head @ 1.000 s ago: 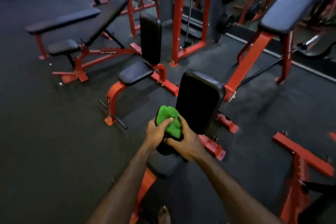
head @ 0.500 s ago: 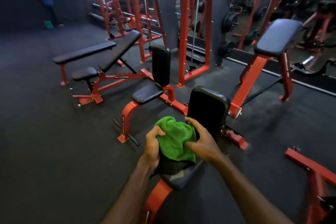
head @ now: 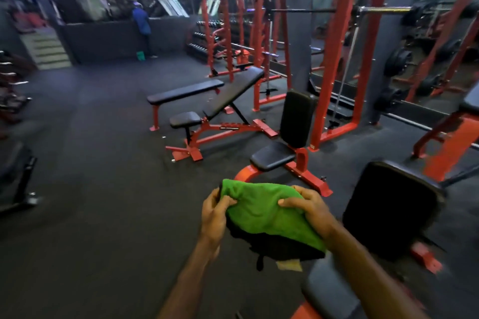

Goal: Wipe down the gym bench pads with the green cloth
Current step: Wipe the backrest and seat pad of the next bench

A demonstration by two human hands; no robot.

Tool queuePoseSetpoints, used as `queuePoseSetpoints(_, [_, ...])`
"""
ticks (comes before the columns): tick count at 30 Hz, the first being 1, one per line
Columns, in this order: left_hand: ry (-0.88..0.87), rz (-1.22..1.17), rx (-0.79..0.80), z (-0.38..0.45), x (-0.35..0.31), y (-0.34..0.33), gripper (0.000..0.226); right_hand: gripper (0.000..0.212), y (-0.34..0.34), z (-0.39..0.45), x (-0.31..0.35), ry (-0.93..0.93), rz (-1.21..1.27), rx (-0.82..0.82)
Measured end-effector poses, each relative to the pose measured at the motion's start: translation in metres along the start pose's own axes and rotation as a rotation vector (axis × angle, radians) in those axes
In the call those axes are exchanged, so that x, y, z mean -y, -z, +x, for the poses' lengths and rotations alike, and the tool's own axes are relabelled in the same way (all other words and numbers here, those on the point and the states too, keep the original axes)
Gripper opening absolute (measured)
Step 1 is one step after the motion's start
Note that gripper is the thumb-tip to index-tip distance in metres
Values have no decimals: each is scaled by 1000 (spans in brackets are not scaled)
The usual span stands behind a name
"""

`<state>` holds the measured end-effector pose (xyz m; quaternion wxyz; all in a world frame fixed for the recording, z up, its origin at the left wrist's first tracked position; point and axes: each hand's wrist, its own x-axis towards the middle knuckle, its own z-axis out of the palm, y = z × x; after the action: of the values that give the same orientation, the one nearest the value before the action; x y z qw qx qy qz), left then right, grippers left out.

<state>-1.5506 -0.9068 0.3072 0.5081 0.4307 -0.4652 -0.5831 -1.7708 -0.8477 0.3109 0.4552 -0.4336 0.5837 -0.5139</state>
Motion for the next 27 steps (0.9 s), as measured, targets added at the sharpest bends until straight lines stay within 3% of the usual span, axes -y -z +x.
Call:
queuePoseSetpoints(3, [25, 59, -31, 40, -12, 71, 49, 51, -82, 38, 0, -14, 22, -79])
queuePoseSetpoints(6, [26, 237, -18, 74, -21, 142, 66, 30, -158, 66, 9, 11, -30, -98])
queuePoseSetpoints(9, [-36, 375, -61, 106, -34, 200, 56, 26, -204, 87, 18, 30, -111, -65])
queuePoseSetpoints(14, [-98, 352, -123, 153, -46, 257, 30, 37, -231, 129, 21, -16, -273, 75])
queuePoseSetpoints(19, [-97, 352, -87, 193, -37, 269, 25, 23, -270, 182, 15, -27, -254, -141])
queuePoseSetpoints(24, [-102, 369, -113, 267, -39, 255, 16, 21, -306, 254, 17, -77, -156, -278])
queuePoseSetpoints(27, [-156, 396, -146, 312, -45, 247, 22, 25, -318, 298, 18, -68, -172, -397])
